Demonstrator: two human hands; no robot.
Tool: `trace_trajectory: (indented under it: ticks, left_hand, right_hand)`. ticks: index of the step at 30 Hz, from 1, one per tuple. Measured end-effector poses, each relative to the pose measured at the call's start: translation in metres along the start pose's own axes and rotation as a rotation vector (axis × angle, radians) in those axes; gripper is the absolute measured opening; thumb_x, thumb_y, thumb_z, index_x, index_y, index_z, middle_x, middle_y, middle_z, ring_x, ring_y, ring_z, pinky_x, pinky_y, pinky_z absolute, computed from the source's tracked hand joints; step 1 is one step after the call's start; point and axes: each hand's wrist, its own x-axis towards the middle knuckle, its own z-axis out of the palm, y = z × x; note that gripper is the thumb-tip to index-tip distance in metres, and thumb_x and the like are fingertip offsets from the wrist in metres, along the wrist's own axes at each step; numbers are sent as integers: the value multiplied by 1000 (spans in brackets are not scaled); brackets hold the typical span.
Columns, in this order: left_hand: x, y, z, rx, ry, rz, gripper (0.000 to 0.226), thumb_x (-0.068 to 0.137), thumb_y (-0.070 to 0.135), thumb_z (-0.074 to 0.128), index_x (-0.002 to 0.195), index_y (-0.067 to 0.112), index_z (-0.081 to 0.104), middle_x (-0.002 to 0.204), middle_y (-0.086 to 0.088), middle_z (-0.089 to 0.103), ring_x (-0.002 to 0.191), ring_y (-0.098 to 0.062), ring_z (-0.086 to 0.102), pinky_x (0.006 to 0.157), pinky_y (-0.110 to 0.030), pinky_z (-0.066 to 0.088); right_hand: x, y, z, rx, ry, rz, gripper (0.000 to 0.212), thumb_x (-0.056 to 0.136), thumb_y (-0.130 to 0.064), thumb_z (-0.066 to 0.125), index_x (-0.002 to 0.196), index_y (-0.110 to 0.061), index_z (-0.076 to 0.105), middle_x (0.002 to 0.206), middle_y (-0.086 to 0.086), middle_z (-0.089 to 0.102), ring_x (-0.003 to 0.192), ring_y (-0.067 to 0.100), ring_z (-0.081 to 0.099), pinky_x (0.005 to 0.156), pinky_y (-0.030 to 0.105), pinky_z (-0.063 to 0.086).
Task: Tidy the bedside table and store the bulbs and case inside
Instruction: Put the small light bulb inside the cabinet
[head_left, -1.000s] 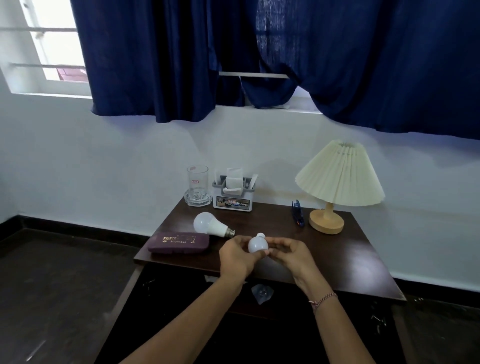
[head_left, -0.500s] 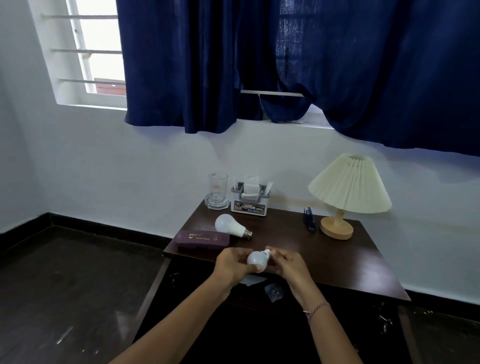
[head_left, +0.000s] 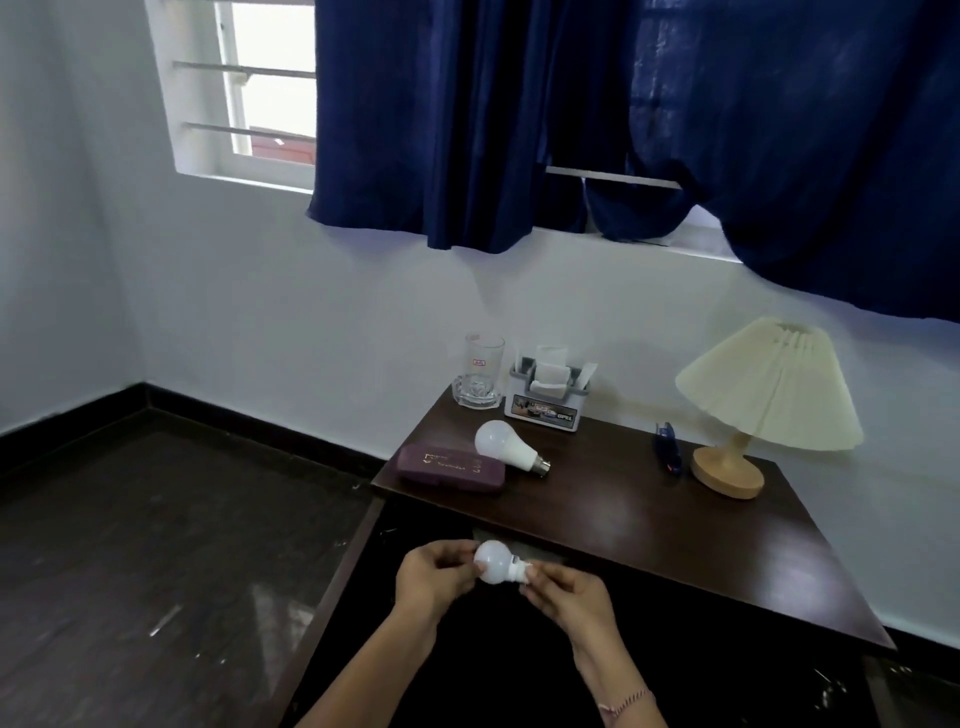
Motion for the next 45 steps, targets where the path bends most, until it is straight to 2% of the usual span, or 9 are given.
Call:
trace_trajectory:
  ticks: [3, 9, 12, 15, 18, 22, 28, 34, 45]
  left_hand:
    - [13, -16, -2, -6, 69, -60, 18, 77, 2, 70, 94, 9, 69, 87, -3, 67, 82, -14, 63, 66, -21, 52]
    - [33, -38, -12, 8, 159, -204, 18, 83, -6, 57, 88, 8, 67, 86, -6, 67, 85, -18, 63, 66, -24, 51]
    - [92, -75, 10, 24, 224, -295, 21, 84, -5, 52, 94, 6, 68, 91, -10, 69, 87, -22, 65, 70, -27, 50]
    - [99, -72, 9, 56, 203, -244, 20, 83, 1, 56, 96, 7, 70, 88, -9, 70, 86, -22, 65, 77, -31, 52]
    - [111, -58, 16, 73, 237, -209, 18, 82, 3, 58, 95, 5, 70, 98, -20, 70, 95, -32, 66, 83, -33, 50]
    - [128, -54, 19, 111, 254, -210, 19, 83, 1, 55, 95, -5, 68, 102, -28, 68, 99, -36, 64, 71, -29, 42]
    - [145, -59, 20, 129, 242, -207, 23, 85, -2, 50, 101, -10, 63, 109, -31, 65, 104, -39, 61, 72, -29, 39]
    - [147, -54, 25, 169, 206, -195, 29, 84, -3, 46, 109, -8, 58, 112, -29, 63, 107, -38, 59, 86, -40, 48]
    - [132, -54, 18, 181, 168, -207, 29, 86, -4, 46, 111, -6, 58, 116, -26, 62, 110, -37, 58, 94, -40, 46]
  right_hand:
    - [17, 26, 9, -84, 41, 23, 10, 79, -4, 68, 89, -3, 71, 71, 6, 71, 64, 12, 64, 59, 15, 52]
    - [23, 52, 31, -163, 88, 94, 20, 76, -4, 72, 95, 0, 71, 71, 4, 70, 67, 15, 67, 65, 19, 53]
    - [87, 92, 36, -277, 128, 158, 21, 77, -8, 72, 97, -4, 72, 87, 11, 74, 81, 22, 70, 84, 35, 55]
    - [95, 84, 45, -394, 127, 99, 21, 80, -8, 67, 100, -7, 72, 100, 12, 73, 95, 25, 68, 92, 37, 51]
    - [108, 71, 51, -462, 139, 65, 20, 82, -9, 62, 100, -7, 71, 105, 12, 72, 99, 24, 66, 85, 28, 49]
    - [123, 74, 57, -544, 153, 58, 21, 85, -12, 60, 101, -3, 70, 114, 14, 68, 106, 24, 63, 85, 24, 45]
    - [135, 86, 62, -511, 173, 69, 20, 86, -8, 56, 101, 1, 67, 115, 17, 66, 107, 25, 61, 86, 25, 43]
    - [141, 85, 62, -517, 148, 75, 34, 86, -7, 57, 118, 5, 57, 133, 19, 53, 123, 29, 50, 107, 38, 36]
    - [128, 87, 47, -477, 82, 146, 28, 85, 2, 56, 112, 3, 62, 116, 17, 65, 107, 25, 61, 86, 24, 43]
